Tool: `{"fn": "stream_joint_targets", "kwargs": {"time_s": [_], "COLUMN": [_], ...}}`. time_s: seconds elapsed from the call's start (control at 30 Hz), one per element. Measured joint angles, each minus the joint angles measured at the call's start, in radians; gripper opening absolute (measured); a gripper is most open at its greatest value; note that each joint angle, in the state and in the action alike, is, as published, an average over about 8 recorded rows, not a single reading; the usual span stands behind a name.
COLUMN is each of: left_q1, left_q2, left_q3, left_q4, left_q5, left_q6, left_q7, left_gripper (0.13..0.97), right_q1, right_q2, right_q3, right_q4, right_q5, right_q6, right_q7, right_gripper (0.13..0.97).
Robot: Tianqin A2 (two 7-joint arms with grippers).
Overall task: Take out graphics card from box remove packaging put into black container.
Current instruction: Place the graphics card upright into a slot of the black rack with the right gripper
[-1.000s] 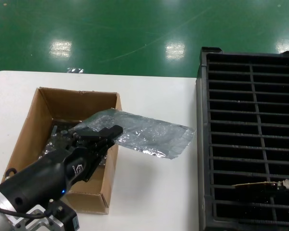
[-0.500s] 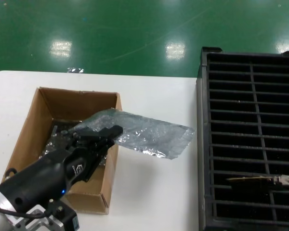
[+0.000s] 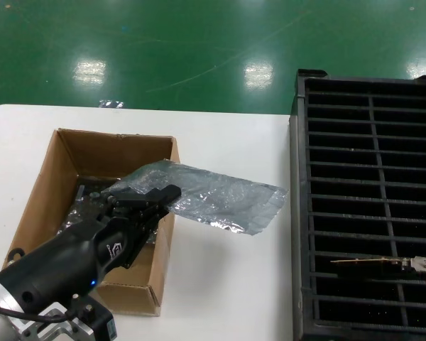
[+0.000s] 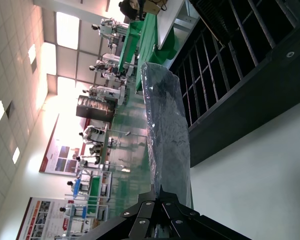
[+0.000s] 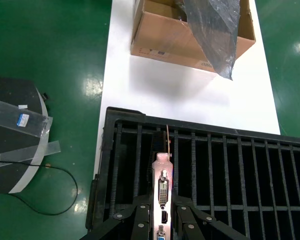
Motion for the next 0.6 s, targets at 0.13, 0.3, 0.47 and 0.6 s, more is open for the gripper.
{"fn": "stream_joint_targets", "kwargs": {"time_s": [0.13,0.3,0.47,0.6], "left_q1": [0.000,0.000,0.000,0.000], "left_q2": [0.000,0.000,0.000,0.000], "left_q3": [0.000,0.000,0.000,0.000], "left_q4": [0.000,0.000,0.000,0.000], "left_q5": [0.000,0.000,0.000,0.000], "left_q6": [0.000,0.000,0.000,0.000], "left_q7": [0.000,0.000,0.000,0.000], "left_gripper": [0.138,0.138,0.138,0.138], "right_q1": [0.000,0.012,0.113,0.269], "right_q2": [0.000,0.002,0.021,0.045], "right_q3": [0.000,-0.014,-0.138,-0.315], "right_q4": [0.000,0.001,0.001,-0.004], "right_q5": [0.000,-0.005,-0.025,-0.038], "right_q6": [0.000,-0.005,-0.016,-0.019], "right_q7": [0.000,-0.004,-0.029,-0.070], "right_gripper": [0.189,0.189,0.189,0.189]}}
